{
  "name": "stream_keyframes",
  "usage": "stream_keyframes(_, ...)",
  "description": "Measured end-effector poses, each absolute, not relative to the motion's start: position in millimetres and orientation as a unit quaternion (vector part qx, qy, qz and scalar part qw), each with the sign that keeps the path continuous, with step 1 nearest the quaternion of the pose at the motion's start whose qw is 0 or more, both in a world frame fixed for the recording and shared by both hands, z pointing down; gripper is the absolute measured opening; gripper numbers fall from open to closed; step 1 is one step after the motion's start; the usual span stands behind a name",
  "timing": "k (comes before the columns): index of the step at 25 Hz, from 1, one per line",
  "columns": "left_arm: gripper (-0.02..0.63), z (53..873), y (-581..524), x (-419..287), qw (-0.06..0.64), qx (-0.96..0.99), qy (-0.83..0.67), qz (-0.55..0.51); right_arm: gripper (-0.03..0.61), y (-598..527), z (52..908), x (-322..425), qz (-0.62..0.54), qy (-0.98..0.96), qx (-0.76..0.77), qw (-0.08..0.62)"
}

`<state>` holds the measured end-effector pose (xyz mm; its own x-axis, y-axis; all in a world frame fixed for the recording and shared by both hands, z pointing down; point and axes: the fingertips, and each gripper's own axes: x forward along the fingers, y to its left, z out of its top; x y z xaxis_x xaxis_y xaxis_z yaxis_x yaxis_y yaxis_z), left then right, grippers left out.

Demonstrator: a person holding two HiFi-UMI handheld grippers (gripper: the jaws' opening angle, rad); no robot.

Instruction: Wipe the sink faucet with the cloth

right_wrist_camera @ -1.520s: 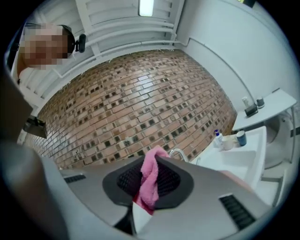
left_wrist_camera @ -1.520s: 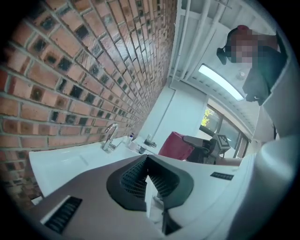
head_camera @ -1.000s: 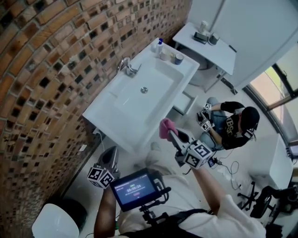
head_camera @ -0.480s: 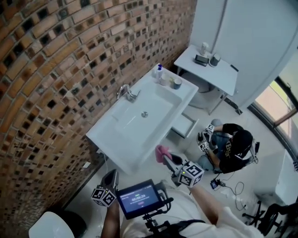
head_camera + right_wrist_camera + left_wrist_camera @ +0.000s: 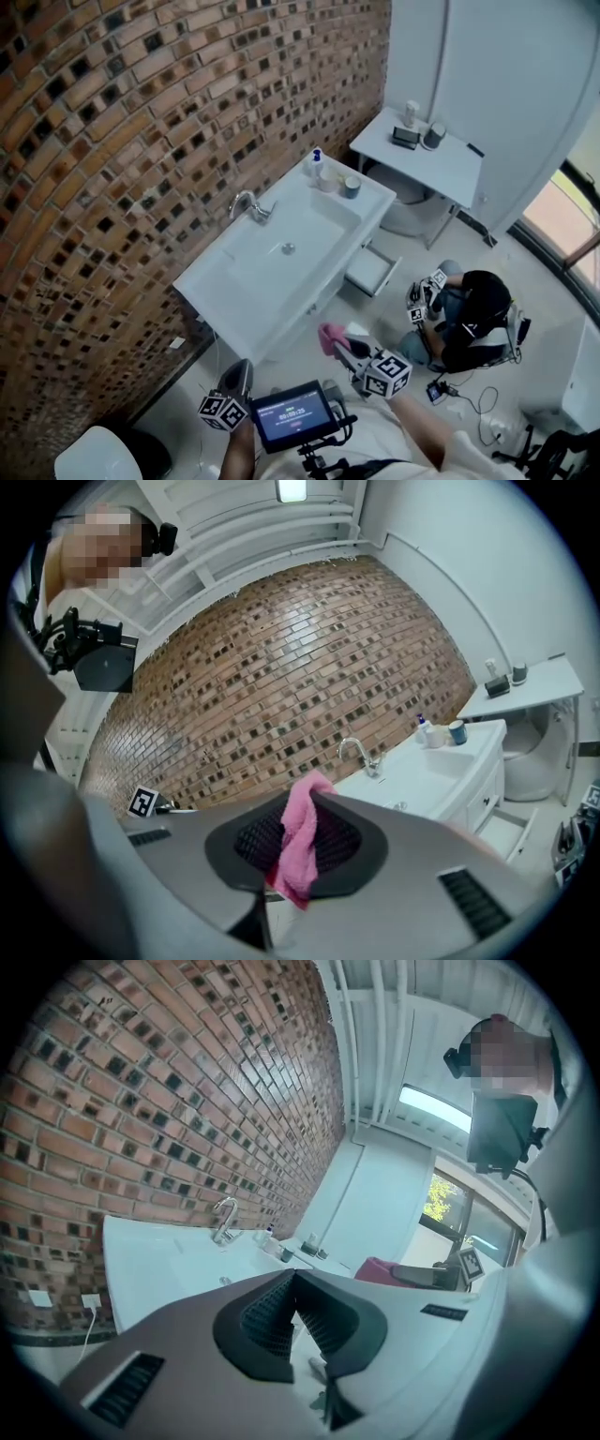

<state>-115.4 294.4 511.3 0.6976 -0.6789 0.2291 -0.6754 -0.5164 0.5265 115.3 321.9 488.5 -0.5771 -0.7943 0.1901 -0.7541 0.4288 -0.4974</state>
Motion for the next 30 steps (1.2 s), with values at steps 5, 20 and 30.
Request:
stream_keyframes(5, 0.003, 514.4, 326.5, -102.7, 0.308, 0.870, -0.385, 0.015, 0.052, 350.8, 496.2, 121.2, -0.290, 0.844, -0.450, 0.034)
stream_keyframes(20, 0.003, 488.8, 324.4, -120.5, 0.290, 0.890, -0.353, 0.003, 0.054, 365.8, 467.3, 114.4, -0.275, 0.825, -0.491, 0.051)
stream_keyframes(30, 0.003, 489.4, 337.8, -208.3, 0.308, 0.873, -0.377, -0.017, 0.054, 359.5, 473.8, 37.0, -0.284, 0.829, -0.481, 0.032)
